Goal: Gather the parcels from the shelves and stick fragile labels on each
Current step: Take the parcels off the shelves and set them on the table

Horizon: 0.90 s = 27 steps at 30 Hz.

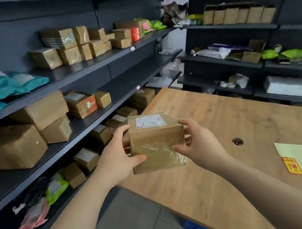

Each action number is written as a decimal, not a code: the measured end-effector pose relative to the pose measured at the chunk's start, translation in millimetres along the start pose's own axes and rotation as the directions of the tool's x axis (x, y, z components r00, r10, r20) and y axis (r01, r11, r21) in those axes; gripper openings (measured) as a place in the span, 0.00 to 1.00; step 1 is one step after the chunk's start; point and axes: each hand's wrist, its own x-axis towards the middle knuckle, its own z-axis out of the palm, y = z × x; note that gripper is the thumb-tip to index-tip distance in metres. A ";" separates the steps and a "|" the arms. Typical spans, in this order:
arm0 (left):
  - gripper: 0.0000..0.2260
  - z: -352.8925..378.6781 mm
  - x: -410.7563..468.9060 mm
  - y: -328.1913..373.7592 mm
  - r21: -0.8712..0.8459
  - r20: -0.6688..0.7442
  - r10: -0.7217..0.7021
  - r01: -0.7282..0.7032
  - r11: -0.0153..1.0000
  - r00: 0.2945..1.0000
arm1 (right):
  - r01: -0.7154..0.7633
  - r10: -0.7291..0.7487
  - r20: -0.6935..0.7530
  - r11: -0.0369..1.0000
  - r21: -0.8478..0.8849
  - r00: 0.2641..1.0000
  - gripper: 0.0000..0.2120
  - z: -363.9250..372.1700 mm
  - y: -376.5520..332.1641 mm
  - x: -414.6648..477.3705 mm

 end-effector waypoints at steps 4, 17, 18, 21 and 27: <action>0.41 17.0 81.3 -11.5 0.028 0.108 0.004 -0.007 1.000 0.994 | -0.115 0.113 -0.043 0.993 -0.037 0.993 0.34 14.2 25.4 50.8; 0.47 127.8 272.4 -55.3 0.093 0.286 -0.020 -0.007 0.996 0.958 | -0.306 0.297 -0.107 0.949 -0.075 0.949 0.31 50.0 145.3 186.9; 0.47 136.7 283.9 -60.3 0.096 0.280 -0.032 0.005 0.995 0.959 | -0.312 0.304 -0.102 0.947 -0.078 0.947 0.30 52.6 155.3 195.8; 0.48 162.6 315.0 -73.4 0.136 0.260 -0.047 0.012 0.991 0.964 | -0.326 0.318 -0.089 0.942 -0.086 0.944 0.28 59.3 185.0 220.8; 0.47 203.4 352.8 -92.2 0.316 0.167 -0.039 -0.016 0.949 0.985 | -0.300 0.294 -0.067 0.942 -0.148 0.954 0.22 74.1 228.8 260.3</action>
